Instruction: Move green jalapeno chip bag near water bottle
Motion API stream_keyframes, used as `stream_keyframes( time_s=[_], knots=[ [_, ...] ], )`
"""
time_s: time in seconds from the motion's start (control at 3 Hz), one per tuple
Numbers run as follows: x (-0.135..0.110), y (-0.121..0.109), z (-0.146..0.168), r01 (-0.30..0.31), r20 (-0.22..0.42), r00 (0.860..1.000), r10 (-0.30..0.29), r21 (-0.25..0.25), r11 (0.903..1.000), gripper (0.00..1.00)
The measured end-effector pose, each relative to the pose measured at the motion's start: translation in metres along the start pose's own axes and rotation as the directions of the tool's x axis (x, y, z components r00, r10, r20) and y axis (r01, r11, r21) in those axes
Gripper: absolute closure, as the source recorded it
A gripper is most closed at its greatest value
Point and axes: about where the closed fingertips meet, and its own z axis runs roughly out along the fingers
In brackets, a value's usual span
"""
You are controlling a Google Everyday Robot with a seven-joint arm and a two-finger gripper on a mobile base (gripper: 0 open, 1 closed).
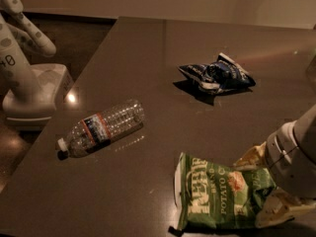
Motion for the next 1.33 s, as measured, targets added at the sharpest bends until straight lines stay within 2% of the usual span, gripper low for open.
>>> stream_keyframes(
  time_s=[0.33, 0.67, 1.0, 1.33],
  knots=[
    [-0.004, -0.012, -0.002, -0.010, -0.027, 1.000, 0.011, 0.014, 0.9998, 0.61],
    [-0.015, -0.033, -0.015, -0.025, -0.039, 0.999, 0.027, 0.051, 0.9984, 0.85],
    [-0.033, -0.054, -0.022, -0.024, -0.036, 0.999, 0.026, 0.068, 0.9974, 1.00],
    [-0.050, -0.072, -0.018, -0.029, -0.025, 0.999, 0.031, 0.061, 0.9977, 1.00]
  ],
)
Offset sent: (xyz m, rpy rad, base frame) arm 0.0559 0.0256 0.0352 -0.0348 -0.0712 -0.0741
